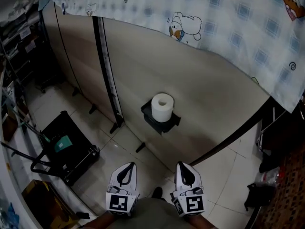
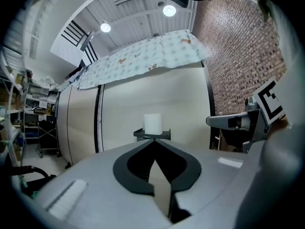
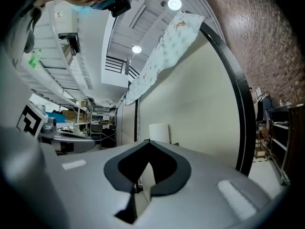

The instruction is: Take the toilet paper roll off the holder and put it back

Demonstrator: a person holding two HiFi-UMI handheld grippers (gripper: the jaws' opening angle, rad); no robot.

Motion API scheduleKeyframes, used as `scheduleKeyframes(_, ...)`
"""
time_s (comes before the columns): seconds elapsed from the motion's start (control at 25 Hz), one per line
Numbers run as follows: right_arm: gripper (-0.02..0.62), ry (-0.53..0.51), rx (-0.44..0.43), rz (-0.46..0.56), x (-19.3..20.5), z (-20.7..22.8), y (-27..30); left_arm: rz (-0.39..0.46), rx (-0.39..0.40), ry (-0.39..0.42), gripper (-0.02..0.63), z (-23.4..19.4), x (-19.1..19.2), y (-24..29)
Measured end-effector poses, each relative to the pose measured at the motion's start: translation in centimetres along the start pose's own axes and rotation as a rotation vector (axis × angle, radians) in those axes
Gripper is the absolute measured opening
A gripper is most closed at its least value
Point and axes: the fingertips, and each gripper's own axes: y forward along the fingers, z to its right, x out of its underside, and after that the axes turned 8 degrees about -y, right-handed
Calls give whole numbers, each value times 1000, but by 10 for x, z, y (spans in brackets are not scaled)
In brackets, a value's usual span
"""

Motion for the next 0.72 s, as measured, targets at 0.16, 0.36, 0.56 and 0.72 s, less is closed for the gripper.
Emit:
scheduleKeyframes(0.16,0,-12,-43,21,0,24,20,12,-32,10,5,5,-10,34)
scheduleKeyframes(0.36,0,-22,-109,32,1,41,43,22,-88,35,5,2,-21,61)
scheduleKeyframes(0.56,0,-70,-200,37,-11,41,67,-14,-82,47,5,-3,-27,85)
scheduleKeyframes(0.72,0,-131,-256,32,-24,39,89,-8,-58,43,5,-13,-36,109)
